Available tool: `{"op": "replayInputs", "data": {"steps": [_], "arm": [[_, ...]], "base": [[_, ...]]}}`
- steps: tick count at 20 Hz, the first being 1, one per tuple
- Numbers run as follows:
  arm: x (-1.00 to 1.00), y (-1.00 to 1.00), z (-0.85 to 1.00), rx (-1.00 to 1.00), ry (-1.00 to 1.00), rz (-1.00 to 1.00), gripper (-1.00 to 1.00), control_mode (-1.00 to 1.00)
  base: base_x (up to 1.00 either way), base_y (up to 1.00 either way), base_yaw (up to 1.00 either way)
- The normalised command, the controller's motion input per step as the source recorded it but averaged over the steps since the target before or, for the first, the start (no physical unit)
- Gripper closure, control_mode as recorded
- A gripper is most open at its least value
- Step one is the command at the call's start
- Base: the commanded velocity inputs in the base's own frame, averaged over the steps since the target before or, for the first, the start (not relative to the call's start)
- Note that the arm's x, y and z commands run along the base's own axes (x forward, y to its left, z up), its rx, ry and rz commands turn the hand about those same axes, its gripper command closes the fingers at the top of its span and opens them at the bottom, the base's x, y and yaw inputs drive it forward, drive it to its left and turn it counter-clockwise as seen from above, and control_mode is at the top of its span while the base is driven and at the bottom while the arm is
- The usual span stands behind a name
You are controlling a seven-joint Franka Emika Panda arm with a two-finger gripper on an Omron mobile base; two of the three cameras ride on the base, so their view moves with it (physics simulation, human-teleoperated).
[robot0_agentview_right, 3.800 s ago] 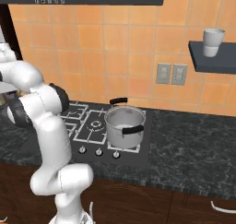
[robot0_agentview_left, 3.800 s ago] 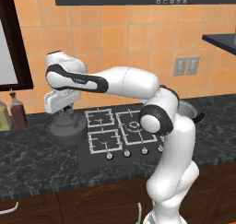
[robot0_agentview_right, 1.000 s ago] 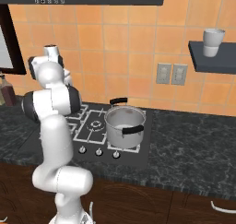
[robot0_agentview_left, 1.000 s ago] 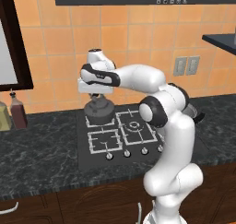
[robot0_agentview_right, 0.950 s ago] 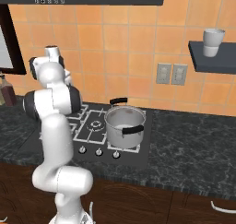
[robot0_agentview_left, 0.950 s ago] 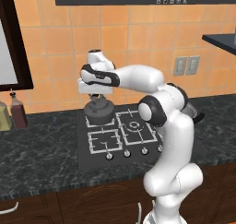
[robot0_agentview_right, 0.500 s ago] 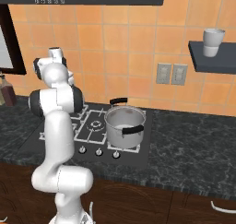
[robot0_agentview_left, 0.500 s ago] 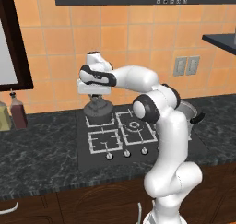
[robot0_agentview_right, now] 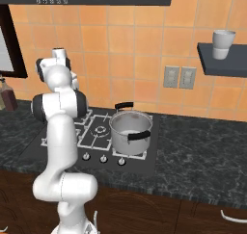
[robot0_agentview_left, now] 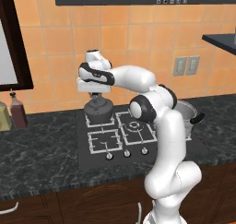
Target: Pick the kettle from the counter and place it on a stove burner. Then turn the burner on.
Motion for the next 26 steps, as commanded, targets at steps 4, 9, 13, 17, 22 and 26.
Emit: {"op": "replayInputs", "data": {"steps": [4,9,13,17,22,26], "arm": [[0.08,-0.03,0.0,0.0,-0.01,-0.06,1.0,-1.0],[0.02,-0.01,-0.03,0.0,0.0,0.0,1.0,-1.0],[0.0,0.0,0.0,0.0,0.0,0.0,-1.0,-1.0],[0.0,0.0,0.0,0.0,0.0,0.0,-1.0,-1.0],[0.0,0.0,0.0,0.0,0.0,0.0,-1.0,-1.0],[0.0,0.0,0.0,0.0,0.0,0.0,-1.0,-1.0]], "base": [[0.0,0.0,0.0],[0.0,0.0,0.0],[0.0,0.0,0.0],[0.0,0.0,0.0],[0.0,0.0,0.0],[0.0,0.0,0.0]]}}
